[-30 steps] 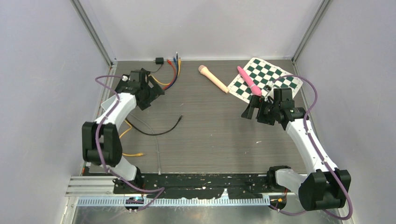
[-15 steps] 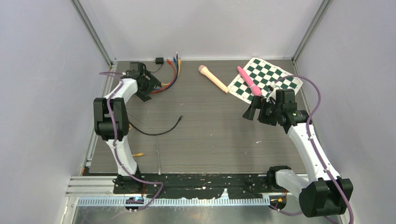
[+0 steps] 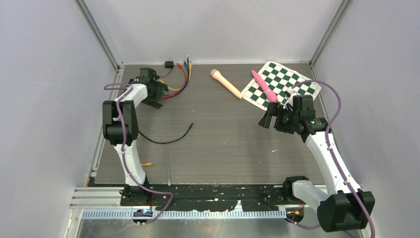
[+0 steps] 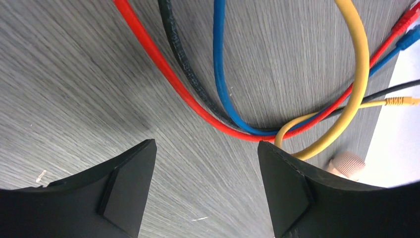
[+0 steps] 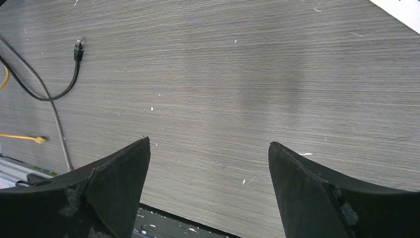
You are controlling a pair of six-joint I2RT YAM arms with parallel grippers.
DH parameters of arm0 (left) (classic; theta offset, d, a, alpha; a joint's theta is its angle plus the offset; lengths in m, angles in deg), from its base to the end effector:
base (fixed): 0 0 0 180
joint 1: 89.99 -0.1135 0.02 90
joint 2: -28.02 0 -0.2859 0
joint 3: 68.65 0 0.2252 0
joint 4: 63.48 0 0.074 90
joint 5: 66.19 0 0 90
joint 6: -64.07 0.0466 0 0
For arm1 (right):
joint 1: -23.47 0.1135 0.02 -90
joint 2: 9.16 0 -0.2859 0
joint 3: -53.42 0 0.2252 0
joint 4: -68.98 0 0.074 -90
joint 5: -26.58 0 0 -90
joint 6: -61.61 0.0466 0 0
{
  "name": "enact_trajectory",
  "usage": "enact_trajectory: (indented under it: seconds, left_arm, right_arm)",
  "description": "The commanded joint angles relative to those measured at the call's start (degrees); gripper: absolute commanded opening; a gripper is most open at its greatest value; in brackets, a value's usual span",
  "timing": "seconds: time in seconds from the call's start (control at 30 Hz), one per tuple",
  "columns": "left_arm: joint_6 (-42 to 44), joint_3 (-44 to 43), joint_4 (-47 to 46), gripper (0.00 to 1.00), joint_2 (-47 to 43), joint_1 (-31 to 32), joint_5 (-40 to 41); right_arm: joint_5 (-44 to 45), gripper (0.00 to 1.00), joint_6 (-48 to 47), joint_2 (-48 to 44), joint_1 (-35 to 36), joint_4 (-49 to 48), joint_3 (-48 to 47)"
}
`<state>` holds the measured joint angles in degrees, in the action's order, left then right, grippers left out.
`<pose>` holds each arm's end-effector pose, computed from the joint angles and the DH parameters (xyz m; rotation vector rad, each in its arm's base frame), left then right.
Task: Pull the plug from the switch port
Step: Move the switch port to the center of the board.
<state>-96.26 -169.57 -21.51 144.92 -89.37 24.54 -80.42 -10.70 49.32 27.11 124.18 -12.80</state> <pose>0.4298 -0.0041 0.2043 -1.5165 2.1690 -0.4274 0.1726 0.0246 0.3002 0.1558 2.4130 0.5285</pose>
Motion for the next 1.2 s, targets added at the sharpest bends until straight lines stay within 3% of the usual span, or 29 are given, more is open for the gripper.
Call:
enact_trajectory:
  seconds: [0.0,0.43,0.6,0.8,0.93,1.17]
  left_arm:
    - [-7.85,-1.88,0.66,0.77,0.67,-0.27,4.57]
    - [-8.49,-8.48,6.24,0.72,7.1,0.11,6.22]
    - [-5.37,-10.41,8.47,0.51,7.92,0.15,5.45]
    - [2.38,-14.87,14.71,0.36,8.14,1.59,10.99]
    - [4.59,-14.32,15.33,0.19,8.19,1.58,10.37]
    - [10.43,-12.19,14.4,0.0,6.15,2.3,11.57]
  right_arm:
    - [0.92,0.96,-0.98,-0.67,0.14,-0.1,0.22]
    - [1.82,0.95,-1.17,-0.75,0.13,0.16,0.33]
    - [1.96,0.95,-1.09,-0.55,0.16,0.17,0.22]
    - [1.59,0.95,-1.02,-0.81,0.14,0.12,0.41]
    - [1.49,0.95,-0.91,-1.33,0.14,0.12,0.65]
    - [1.32,0.95,-0.84,-2.04,0.14,0.14,0.92]
